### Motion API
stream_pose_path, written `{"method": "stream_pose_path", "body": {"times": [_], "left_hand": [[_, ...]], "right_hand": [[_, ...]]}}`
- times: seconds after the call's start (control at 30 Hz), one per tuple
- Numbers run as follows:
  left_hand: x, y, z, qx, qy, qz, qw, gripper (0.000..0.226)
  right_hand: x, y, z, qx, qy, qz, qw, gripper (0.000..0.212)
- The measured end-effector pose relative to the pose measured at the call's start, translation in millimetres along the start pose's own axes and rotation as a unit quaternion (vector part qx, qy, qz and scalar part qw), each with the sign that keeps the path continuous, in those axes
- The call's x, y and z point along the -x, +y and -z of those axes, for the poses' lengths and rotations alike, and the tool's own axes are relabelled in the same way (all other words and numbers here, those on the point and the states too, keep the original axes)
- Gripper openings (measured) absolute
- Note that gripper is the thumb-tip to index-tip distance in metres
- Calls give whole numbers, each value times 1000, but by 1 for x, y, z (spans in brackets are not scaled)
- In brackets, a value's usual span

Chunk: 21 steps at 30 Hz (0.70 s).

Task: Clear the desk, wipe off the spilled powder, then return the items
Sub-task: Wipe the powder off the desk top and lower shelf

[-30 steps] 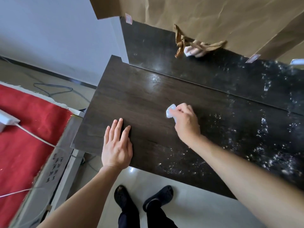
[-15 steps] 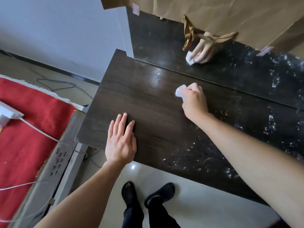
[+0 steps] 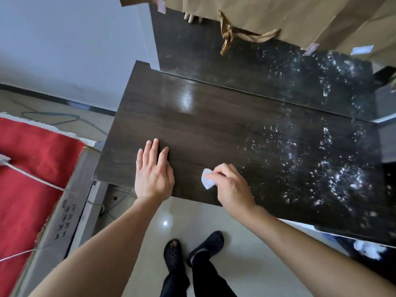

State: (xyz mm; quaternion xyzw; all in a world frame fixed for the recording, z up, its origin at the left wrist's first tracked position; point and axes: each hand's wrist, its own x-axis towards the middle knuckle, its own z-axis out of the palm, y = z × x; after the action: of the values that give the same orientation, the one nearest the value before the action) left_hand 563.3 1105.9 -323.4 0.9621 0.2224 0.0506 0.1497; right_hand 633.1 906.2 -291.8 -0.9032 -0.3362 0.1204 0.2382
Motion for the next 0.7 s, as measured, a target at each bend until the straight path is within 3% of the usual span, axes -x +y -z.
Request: {"method": "stream_pose_path", "body": {"times": [0.13,0.2,0.3,0.37,0.47,0.6,0.7], "left_hand": [[1,-2,-2,6,-3,0,1000,49],[2,1,-2,-8,-9,11,1000,48],[5,27,-5,1,-15,88,996,45],[7,51,-10,29,-16,128,991,47],[11,67,-21,11,-16,113,993,53],[11,66,-28,-14,-2,113,994,54],[11,67,-30,-24,11,103,994,52]], "right_hand": [[62,-21,-13,12,-96,98,990,40],[83,-21,-1,-27,-102,66,992,39],[45,-3,38,-104,-4,-90,991,23],[1,19,66,-102,86,-138,981,14],[-63,59,98,-53,166,-197,965,18],[-131,120,108,44,207,-228,950,30],[-156,141,93,74,169,-220,958,31]]}}
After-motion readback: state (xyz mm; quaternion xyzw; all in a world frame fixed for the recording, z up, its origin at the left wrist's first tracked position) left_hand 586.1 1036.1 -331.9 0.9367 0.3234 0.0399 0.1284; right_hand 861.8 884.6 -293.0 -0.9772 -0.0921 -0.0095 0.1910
